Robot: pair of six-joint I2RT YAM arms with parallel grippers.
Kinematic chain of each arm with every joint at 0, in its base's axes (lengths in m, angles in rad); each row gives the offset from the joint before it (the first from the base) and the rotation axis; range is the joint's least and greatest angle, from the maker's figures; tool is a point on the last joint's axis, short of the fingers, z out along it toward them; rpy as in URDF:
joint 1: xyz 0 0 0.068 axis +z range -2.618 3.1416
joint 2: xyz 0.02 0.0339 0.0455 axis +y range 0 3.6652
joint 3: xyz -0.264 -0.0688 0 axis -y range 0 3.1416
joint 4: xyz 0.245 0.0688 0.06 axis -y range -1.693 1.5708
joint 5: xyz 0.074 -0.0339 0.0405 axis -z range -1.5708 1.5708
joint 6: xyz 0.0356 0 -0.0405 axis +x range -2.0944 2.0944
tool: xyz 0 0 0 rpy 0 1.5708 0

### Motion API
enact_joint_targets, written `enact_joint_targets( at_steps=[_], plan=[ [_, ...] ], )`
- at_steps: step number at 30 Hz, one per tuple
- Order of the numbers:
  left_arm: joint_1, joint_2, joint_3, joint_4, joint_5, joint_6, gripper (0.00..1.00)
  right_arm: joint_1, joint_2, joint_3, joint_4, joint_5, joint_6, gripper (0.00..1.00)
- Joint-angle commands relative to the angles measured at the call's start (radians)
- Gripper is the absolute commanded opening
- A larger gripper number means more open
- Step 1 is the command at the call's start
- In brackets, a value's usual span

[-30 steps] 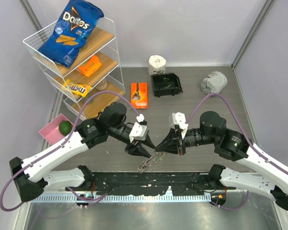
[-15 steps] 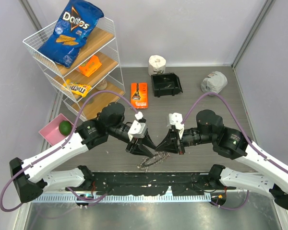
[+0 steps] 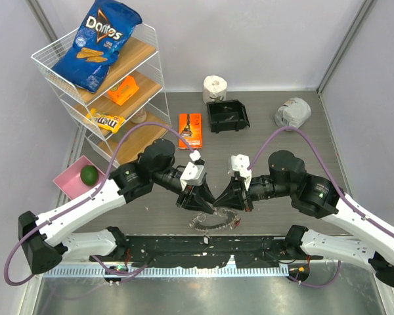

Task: Remove the keys from the keyring
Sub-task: Remove the key from the keyring.

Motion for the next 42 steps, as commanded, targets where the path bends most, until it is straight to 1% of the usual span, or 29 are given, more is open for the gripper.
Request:
enact_joint_targets(
  at_steps=[1, 3, 5, 9, 14, 16, 18, 21, 24, 29, 34, 42],
  plan=[
    [0.005, 0.01, 0.004, -0.005, 0.013, 0.015, 0.33, 0.004, -0.022, 0.058, 0.051, 0.013, -0.007, 0.05],
    [0.005, 0.006, 0.004, -0.019, -0.001, 0.032, 0.33, 0.004, -0.023, 0.058, 0.051, 0.016, -0.007, 0.05],
    [0.005, 0.0, 0.001, -0.032, -0.002, 0.039, 0.3, 0.004, -0.026, 0.06, 0.046, 0.017, -0.007, 0.05],
    [0.005, 0.0, 0.01, -0.051, 0.001, 0.049, 0.19, 0.004, -0.029, 0.06, 0.043, 0.025, -0.008, 0.05],
    [0.006, 0.007, 0.022, -0.055, 0.019, 0.043, 0.15, 0.004, -0.028, 0.062, 0.046, 0.028, -0.007, 0.05],
    [0.005, 0.012, 0.024, -0.05, 0.028, 0.041, 0.1, 0.004, -0.026, 0.06, 0.043, 0.037, -0.005, 0.05],
    [0.006, 0.015, 0.028, -0.068, 0.024, 0.052, 0.0, 0.004, -0.028, 0.062, 0.04, 0.043, -0.005, 0.05],
    [0.006, 0.018, 0.051, -0.114, -0.013, 0.065, 0.0, 0.004, -0.032, 0.063, 0.021, 0.062, -0.01, 0.05],
    [0.006, 0.018, 0.07, -0.16, -0.079, 0.062, 0.0, 0.004, -0.032, 0.071, -0.017, 0.083, -0.017, 0.05],
    [0.014, 0.015, 0.1, -0.19, -0.136, 0.024, 0.0, 0.004, -0.018, 0.065, -0.066, 0.132, -0.019, 0.05],
    [0.014, -0.036, 0.07, -0.133, -0.154, 0.001, 0.0, 0.004, -0.011, 0.049, -0.074, 0.158, 0.01, 0.05],
    [0.014, -0.129, 0.007, -0.059, -0.243, -0.031, 0.0, 0.004, -0.006, 0.034, -0.071, 0.201, 0.099, 0.05]
  ],
)
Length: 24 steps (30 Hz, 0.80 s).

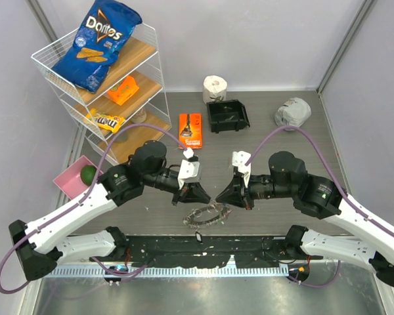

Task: Remove the keys from the keyring
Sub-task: Remove the key from the keyring.

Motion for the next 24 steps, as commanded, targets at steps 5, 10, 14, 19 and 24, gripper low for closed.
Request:
enact_joint_targets(
  at_steps=[5, 10, 14, 19, 24],
  plan=[
    [0.005, -0.104, -0.037, 0.101, -0.042, -0.049, 0.0, 0.0, 0.009, 0.007, 0.016, 0.069, 0.128, 0.05],
    [0.005, -0.084, -0.049, 0.108, -0.066, -0.056, 0.01, 0.0, 0.0, 0.001, 0.049, 0.028, 0.104, 0.05],
    [0.005, -0.044, -0.059, 0.15, -0.04, -0.052, 0.39, 0.0, 0.004, 0.028, 0.045, -0.035, 0.047, 0.05],
    [0.008, 0.019, -0.016, 0.153, 0.019, 0.028, 0.52, 0.0, 0.021, 0.083, 0.013, -0.09, -0.015, 0.05],
    [0.02, 0.117, 0.082, 0.058, 0.171, 0.085, 0.57, -0.002, 0.035, 0.106, -0.004, -0.11, -0.03, 0.05]
  ],
)
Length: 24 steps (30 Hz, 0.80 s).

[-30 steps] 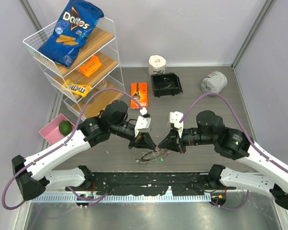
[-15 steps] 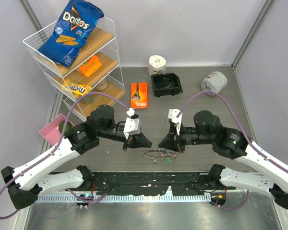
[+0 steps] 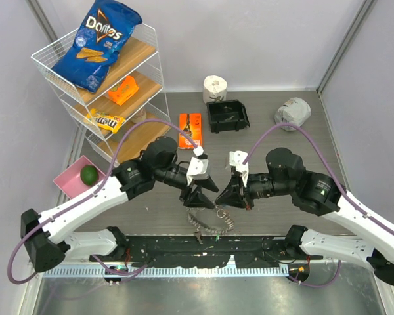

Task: Remove the keys from the keyring
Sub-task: Remove the key from the keyring.

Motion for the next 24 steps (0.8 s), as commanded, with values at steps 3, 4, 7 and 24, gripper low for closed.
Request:
enact_joint_targets(
  at_steps=[3, 4, 7, 24],
  plan=[
    [0.013, 0.098, 0.154, -0.065, 0.214, 0.072, 0.55, -0.001, -0.001, 0.068, 0.043, -0.057, -0.042, 0.05],
    [0.013, 0.108, 0.159, -0.068, 0.241, 0.071, 0.55, -0.001, -0.001, 0.071, 0.042, -0.056, -0.043, 0.05],
    [0.011, 0.122, 0.162, -0.085, 0.309, 0.074, 0.55, -0.001, 0.002, 0.08, 0.027, -0.042, -0.051, 0.05],
    [-0.001, 0.112, 0.108, -0.088, 0.184, 0.004, 0.37, -0.001, -0.015, 0.109, 0.014, 0.004, -0.06, 0.05]
  ],
)
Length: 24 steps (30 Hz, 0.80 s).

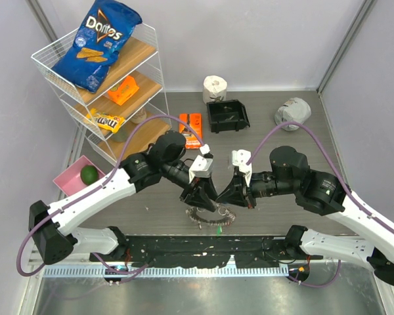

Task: Remove the keys from the keyring
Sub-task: Remove the key from the keyring.

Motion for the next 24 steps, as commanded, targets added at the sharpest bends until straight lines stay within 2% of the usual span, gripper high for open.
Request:
enact_joint_targets(
  at_steps=[1, 9, 12, 16, 24],
  plan=[
    [-0.01, -0.019, -0.009, 0.025, -0.085, -0.048, 0.33, 0.0, -0.02, 0.054, 0.044, 0.011, -0.01, 0.05],
    [-0.019, -0.062, -0.041, 0.056, -0.162, -0.081, 0.14, 0.0, -0.042, 0.047, 0.043, 0.048, 0.002, 0.05],
    [-0.018, -0.073, -0.041, 0.05, -0.196, -0.088, 0.0, 0.0, -0.051, 0.042, 0.044, 0.072, 0.016, 0.05],
    [-0.021, -0.106, -0.047, 0.039, -0.259, -0.104, 0.0, 0.0, -0.042, 0.054, 0.0, 0.129, 0.037, 0.05],
    [-0.041, -0.134, -0.037, 0.021, -0.271, -0.125, 0.0, -0.001, -0.043, -0.001, 0.0, 0.157, 0.034, 0.05]
  ],
)
